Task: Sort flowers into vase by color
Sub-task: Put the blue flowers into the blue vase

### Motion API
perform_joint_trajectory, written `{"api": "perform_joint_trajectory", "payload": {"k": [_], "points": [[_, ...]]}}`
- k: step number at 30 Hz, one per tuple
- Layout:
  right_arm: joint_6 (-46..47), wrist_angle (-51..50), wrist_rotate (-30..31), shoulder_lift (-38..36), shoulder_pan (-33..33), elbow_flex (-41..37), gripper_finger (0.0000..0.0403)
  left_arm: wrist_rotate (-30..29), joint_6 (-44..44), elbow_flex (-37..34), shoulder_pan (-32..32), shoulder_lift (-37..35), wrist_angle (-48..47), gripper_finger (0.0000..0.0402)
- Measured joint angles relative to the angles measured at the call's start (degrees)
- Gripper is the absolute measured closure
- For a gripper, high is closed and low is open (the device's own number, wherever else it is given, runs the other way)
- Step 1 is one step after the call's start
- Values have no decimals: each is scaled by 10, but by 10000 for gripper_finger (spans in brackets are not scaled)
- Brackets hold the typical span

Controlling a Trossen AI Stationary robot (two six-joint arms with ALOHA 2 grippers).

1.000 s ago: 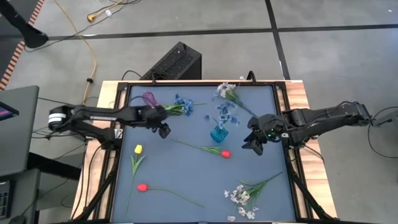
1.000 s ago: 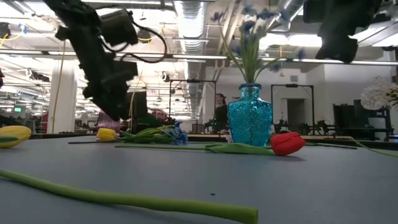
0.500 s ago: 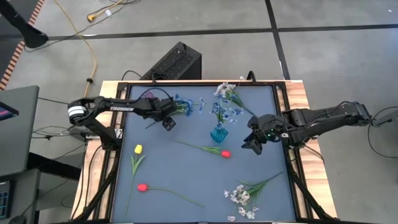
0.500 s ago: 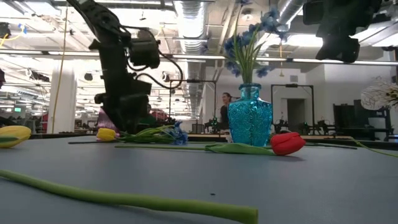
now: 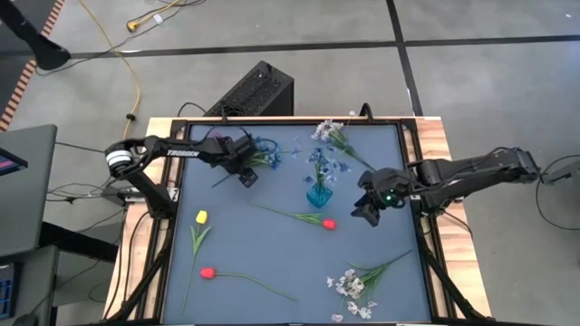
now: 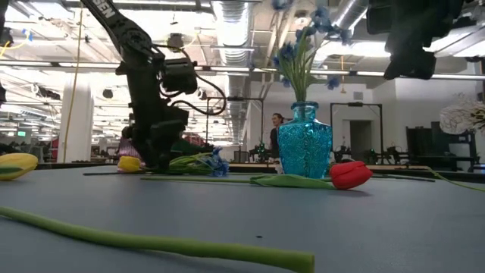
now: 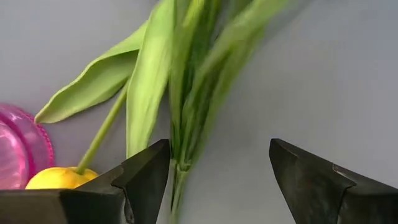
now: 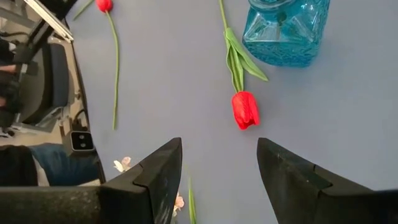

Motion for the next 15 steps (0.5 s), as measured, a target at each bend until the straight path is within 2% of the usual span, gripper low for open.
{"api": "perform_joint_trajectory", "payload": {"k": [5,8,11,15], "points": [[-9,0,0,8,0,0,168,23,12,0,27,0,-8,139],[-9,3,0,7,0,0,168,23,20,0,27,0,-15,159],[-7,11,0,7,0,0,168,37,16,-1,18,0,-24,199],[-5,34,0,7,0,0,168,71,9,-1,-3,0,-32,274]]}}
